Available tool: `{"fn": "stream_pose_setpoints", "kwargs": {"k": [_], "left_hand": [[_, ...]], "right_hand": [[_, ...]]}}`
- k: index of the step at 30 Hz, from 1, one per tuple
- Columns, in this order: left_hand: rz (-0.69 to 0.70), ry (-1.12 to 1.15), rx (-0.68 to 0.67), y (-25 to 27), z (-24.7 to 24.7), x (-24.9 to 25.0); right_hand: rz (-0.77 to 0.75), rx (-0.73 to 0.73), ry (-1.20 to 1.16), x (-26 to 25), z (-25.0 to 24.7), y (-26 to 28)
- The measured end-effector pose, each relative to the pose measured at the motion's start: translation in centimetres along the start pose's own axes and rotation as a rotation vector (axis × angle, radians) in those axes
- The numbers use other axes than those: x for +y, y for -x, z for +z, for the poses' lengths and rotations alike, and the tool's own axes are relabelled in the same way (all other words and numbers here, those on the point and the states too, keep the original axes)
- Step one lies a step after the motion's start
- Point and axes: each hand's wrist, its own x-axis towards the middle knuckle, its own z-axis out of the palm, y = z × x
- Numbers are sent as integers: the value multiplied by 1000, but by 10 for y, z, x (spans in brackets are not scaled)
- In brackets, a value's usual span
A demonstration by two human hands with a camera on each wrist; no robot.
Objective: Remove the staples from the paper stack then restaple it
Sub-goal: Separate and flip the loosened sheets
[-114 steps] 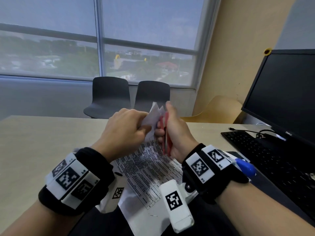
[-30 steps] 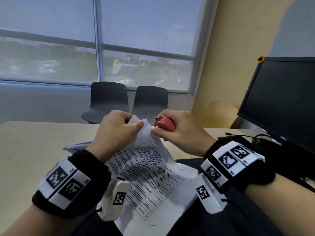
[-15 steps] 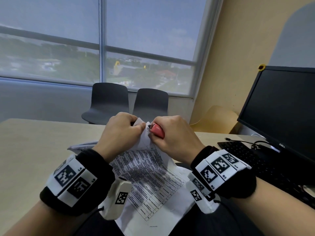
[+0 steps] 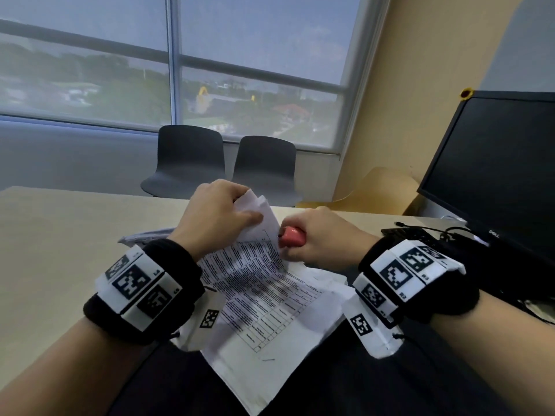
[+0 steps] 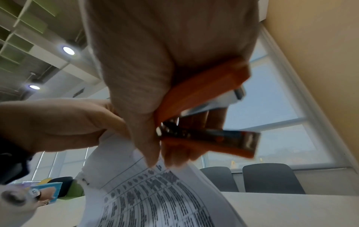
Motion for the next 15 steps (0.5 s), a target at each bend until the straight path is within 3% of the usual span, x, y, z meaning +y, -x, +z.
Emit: {"fn": "stream_pose_setpoints", "kwargs": {"k": [3, 8, 12, 15], "left_hand": [[-21, 74, 63, -3, -3, -6], [-55, 53, 147, -8, -5, -17], [-100, 28, 229, -12, -11, -27], [-124, 36, 279, -12, -19, -28]], "right_hand": [[-123, -237, 156, -15, 11, 21], [-357, -458, 267, -43, 26, 60], [-307, -619, 296, -44, 31, 86], [-257, -644, 343, -36, 30, 90]]}}
